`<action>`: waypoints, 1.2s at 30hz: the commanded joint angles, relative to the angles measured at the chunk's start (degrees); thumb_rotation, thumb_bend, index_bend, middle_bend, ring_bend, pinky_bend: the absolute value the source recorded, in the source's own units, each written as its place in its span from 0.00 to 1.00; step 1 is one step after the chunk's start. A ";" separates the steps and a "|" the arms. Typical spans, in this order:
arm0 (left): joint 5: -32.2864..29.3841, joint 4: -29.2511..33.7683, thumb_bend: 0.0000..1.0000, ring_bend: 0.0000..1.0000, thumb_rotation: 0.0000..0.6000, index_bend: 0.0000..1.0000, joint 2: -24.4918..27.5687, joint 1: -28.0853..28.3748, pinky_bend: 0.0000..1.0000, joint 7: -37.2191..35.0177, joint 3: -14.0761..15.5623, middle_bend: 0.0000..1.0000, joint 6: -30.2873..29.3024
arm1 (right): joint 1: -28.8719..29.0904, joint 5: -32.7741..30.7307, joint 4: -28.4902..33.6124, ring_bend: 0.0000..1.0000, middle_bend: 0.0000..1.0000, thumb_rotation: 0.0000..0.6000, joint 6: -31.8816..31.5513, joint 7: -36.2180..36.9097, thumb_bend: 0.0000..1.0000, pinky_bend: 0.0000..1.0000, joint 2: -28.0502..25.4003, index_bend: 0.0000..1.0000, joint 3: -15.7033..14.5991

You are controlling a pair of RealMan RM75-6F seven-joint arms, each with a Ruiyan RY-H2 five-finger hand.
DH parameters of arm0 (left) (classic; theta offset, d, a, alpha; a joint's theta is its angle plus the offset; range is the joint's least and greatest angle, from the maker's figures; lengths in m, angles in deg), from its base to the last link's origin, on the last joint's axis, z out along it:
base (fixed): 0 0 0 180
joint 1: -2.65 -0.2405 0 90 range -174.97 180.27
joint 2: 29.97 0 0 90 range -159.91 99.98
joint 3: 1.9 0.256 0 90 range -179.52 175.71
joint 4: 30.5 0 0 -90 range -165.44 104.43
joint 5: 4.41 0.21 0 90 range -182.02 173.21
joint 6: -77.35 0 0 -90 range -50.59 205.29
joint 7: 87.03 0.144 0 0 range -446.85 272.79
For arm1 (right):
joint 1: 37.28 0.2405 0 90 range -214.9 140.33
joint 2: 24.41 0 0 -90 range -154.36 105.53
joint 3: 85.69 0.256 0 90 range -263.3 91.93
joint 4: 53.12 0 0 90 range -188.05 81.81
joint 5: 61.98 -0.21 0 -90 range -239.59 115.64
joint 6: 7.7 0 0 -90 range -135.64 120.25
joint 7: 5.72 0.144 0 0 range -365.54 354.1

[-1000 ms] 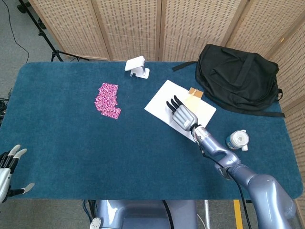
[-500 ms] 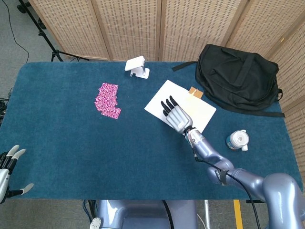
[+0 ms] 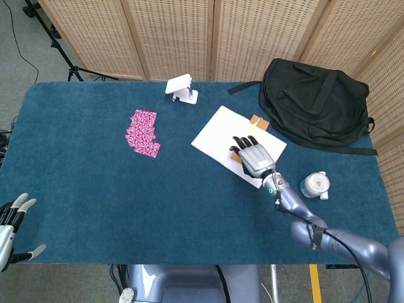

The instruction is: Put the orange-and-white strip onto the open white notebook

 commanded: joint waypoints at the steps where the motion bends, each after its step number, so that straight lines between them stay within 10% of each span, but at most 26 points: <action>1: -0.01 0.05 0.00 0.00 1.00 0.00 -0.02 0.03 0.00 0.08 0.02 0.00 0.08 | -0.76 -2.09 -1.53 0.00 0.00 1.00 0.88 2.59 1.00 0.00 0.10 0.15 -1.03; 22: -0.39 0.09 0.00 0.00 1.00 0.00 0.27 0.09 0.00 -0.60 -0.09 0.00 0.16 | 1.39 -3.82 -13.70 0.00 0.00 1.00 1.20 5.19 1.00 0.00 8.01 0.05 -5.66; 36: 1.43 -0.35 0.00 0.00 1.00 0.00 1.10 -0.35 0.00 -3.03 0.62 0.00 -0.94 | 0.54 -8.16 -8.87 0.00 0.00 1.00 -3.76 1.06 1.00 0.00 7.88 0.05 -7.86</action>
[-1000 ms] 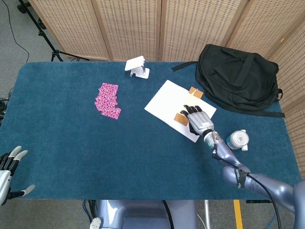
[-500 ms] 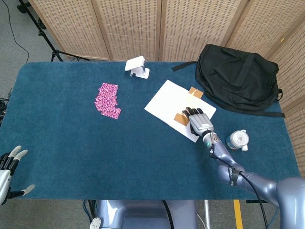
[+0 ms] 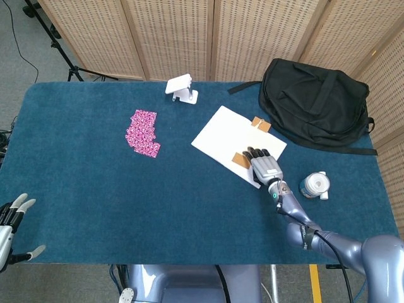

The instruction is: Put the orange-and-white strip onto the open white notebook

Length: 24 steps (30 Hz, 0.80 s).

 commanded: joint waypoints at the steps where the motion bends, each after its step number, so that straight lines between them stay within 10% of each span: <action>1: 0.67 -0.32 0.00 0.00 1.00 0.00 0.26 -0.21 0.00 -0.87 0.27 0.00 -0.48 | -0.33 -1.03 2.27 0.00 0.00 1.00 -2.20 -1.54 1.00 0.00 -0.07 0.05 -0.52; 24: 1.18 -0.46 0.00 0.00 1.00 0.00 0.42 -0.22 0.00 -1.34 0.50 0.00 -0.65 | 1.42 -9.47 5.80 0.00 0.00 1.00 -9.29 -9.54 1.00 0.00 1.92 0.05 0.33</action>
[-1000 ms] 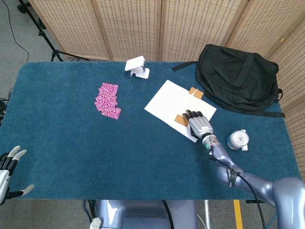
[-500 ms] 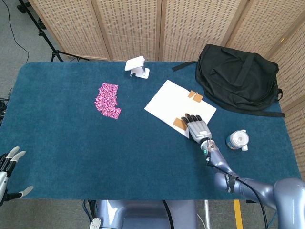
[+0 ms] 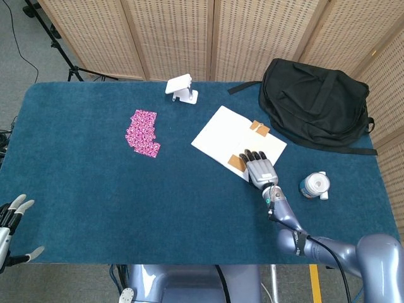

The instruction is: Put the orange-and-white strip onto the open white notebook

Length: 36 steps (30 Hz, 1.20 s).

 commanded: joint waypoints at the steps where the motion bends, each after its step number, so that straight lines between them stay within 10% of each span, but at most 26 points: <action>1: 0.00 0.04 0.00 0.00 1.00 0.00 0.03 -0.03 0.00 0.01 0.03 0.00 -0.04 | 0.37 -1.81 0.15 0.00 0.00 1.00 -1.10 -1.18 1.00 0.00 0.62 0.05 0.71; 36: 0.56 -0.31 0.00 0.00 1.00 0.00 0.21 -0.32 0.00 -0.85 0.18 0.00 -0.81 | 0.53 -4.43 1.33 0.00 0.00 1.00 -4.22 -6.37 1.00 0.00 3.01 0.05 0.64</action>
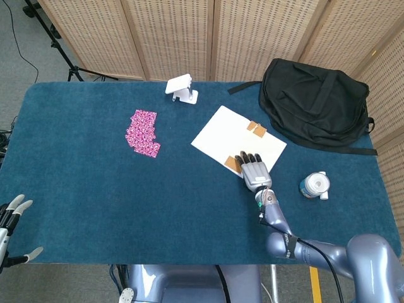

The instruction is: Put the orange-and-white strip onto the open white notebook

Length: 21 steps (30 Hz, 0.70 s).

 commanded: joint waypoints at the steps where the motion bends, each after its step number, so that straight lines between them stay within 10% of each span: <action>1: -0.02 0.01 0.00 0.00 1.00 0.00 -0.05 0.00 0.00 0.11 -0.02 0.00 -0.01 | -0.22 -0.19 -0.19 0.00 0.00 1.00 0.38 0.20 1.00 0.00 -0.12 0.05 0.00; 21: -0.21 0.12 0.00 0.00 1.00 0.00 -0.17 0.08 0.00 0.54 -0.01 0.00 0.30 | -0.31 0.73 0.43 0.00 0.00 1.00 0.87 0.29 1.00 0.00 -0.26 0.05 -0.04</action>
